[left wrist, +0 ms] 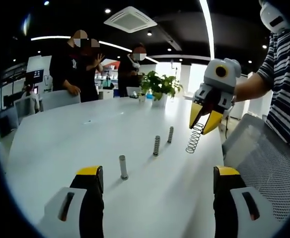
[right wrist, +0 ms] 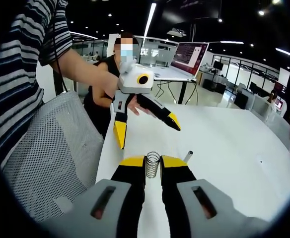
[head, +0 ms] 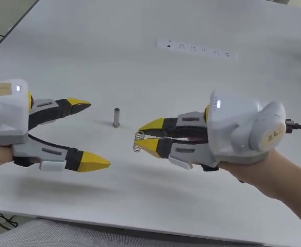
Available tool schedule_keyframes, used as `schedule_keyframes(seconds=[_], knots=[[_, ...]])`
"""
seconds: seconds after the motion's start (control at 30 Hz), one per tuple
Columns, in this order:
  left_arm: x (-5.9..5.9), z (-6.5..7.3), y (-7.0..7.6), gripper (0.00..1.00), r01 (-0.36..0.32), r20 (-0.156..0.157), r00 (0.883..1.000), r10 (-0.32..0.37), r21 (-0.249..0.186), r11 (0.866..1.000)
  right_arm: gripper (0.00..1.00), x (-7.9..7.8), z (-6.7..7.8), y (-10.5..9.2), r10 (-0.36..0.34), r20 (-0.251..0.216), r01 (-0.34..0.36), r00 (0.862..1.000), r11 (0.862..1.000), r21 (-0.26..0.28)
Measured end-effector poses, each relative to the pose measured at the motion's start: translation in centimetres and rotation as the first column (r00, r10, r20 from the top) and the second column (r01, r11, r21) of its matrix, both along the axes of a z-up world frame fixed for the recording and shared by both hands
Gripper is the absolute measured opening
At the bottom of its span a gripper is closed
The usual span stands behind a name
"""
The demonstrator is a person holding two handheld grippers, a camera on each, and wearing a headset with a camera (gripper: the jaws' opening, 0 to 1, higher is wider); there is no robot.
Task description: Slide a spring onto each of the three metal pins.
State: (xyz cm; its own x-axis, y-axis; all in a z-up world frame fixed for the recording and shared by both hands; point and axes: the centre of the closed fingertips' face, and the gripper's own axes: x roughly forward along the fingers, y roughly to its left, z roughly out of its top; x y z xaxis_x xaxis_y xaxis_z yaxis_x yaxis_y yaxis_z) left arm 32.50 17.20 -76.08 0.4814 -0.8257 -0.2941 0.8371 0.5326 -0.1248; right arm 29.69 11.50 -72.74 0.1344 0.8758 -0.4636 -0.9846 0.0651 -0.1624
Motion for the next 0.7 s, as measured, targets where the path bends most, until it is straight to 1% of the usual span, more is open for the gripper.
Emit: schedule_keyframes(seconds=[0.07,0.13,0.33,0.5,0.63,0.7], knots=[[0.2,0.0,0.3,0.95,-0.020,-0.001,1.000,0.020,-0.006,1.000,0.12,0.1,0.0,0.0,-0.002,-0.001,0.002,1.000,1.000,0.000],[0.3,0.0,0.7,0.97,-0.031,0.003,1.000,0.031,-0.007,1.000,0.12,0.2,-0.1,-0.1,-0.006,-0.001,0.006,1.000,1.000,0.000],[0.2,-0.2,1.7,0.97,-0.055,-0.004,0.998,0.055,-0.010,0.998,0.12,0.6,-0.5,0.0,-0.010,-0.001,0.010,1.000,1.000,-0.007],[0.2,-0.2,2.4,0.97,-0.077,-0.003,0.997,0.077,-0.015,0.997,0.13,1.2,-0.6,0.3,-0.016,0.003,0.016,1.000,1.000,-0.006],[0.1,-0.2,2.6,0.97,-0.085,-0.004,0.996,0.085,-0.017,0.996,0.13,2.0,-0.9,0.7,-0.028,0.002,0.028,1.000,1.000,-0.010],[0.0,-0.3,2.7,0.97,-0.088,-0.005,0.996,0.088,-0.018,0.996,0.13,2.5,-0.9,0.8,-0.038,-0.006,0.038,0.999,0.999,-0.003]])
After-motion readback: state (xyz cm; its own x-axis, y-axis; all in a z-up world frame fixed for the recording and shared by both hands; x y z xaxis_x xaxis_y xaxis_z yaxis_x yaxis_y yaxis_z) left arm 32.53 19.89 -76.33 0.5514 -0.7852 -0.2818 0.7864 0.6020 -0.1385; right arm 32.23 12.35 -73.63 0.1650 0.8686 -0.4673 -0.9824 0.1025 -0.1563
